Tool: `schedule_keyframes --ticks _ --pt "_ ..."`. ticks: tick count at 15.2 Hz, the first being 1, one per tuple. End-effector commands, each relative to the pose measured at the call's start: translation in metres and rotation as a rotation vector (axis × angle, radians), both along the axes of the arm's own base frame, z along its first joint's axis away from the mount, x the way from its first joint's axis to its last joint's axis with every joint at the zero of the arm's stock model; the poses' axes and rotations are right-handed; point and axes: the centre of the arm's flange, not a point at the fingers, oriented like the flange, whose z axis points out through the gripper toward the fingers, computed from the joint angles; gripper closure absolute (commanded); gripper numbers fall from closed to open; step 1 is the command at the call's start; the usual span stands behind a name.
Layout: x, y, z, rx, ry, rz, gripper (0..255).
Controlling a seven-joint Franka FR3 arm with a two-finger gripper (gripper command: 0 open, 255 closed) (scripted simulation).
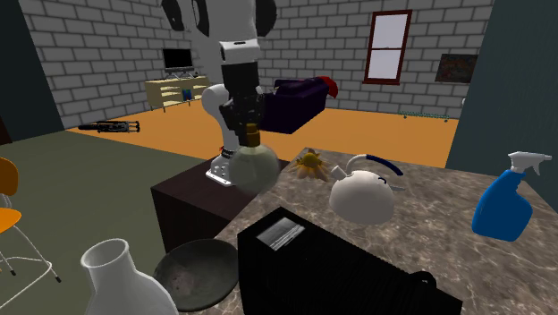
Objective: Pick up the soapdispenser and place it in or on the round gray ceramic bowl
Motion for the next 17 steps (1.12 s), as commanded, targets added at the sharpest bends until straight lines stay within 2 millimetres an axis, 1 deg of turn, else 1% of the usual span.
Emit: schedule_keyframes --ticks 1,14,17 --pt "-0.001 -0.025 0.007 -0.001 0.000 0.001 255" --pt "-0.011 -0.193 0.040 -0.001 0.000 0.001 255" --pt "-0.011 -0.193 0.024 -0.001 0.000 0.001 255"
